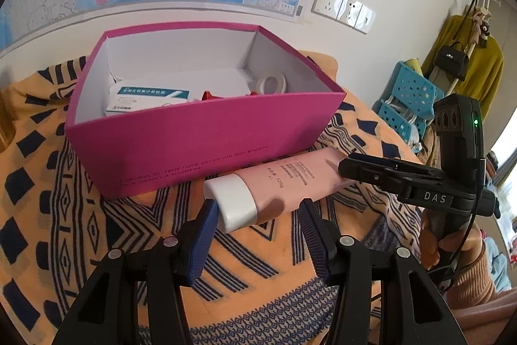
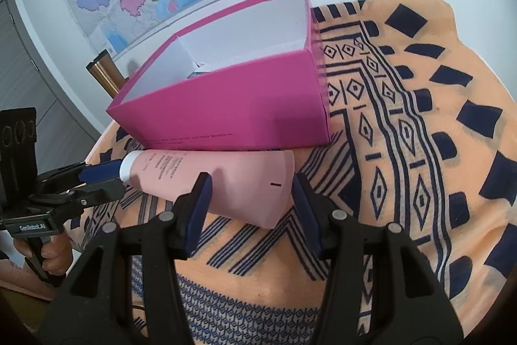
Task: Organize rigid objects
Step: 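Lift the pink tube and carry it over the magenta box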
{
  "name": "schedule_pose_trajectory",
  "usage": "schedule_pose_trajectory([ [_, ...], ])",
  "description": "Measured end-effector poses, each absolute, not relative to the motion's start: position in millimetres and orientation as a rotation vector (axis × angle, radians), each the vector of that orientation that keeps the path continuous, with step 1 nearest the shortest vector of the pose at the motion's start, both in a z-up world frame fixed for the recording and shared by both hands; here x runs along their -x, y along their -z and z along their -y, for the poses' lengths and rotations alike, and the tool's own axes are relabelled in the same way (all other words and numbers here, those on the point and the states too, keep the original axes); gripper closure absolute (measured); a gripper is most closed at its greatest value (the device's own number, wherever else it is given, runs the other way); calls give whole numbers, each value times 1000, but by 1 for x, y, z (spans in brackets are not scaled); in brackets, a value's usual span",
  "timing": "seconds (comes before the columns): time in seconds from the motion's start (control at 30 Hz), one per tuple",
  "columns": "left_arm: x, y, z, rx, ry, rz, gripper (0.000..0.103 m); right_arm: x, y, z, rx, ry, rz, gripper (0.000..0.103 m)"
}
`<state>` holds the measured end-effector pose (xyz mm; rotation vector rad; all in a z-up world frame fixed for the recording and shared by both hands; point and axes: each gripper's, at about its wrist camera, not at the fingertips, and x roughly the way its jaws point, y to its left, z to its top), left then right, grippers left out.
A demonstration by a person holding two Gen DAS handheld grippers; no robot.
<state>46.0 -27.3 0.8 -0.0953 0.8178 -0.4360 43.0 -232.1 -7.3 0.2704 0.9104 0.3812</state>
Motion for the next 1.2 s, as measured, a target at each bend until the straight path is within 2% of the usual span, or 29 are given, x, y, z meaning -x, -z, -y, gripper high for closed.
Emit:
schedule_pose_trajectory([
  [1.2, -37, -22, 22, 104, 434, -741, 51, -45, -19, 224, -234, -387, -850, 49],
])
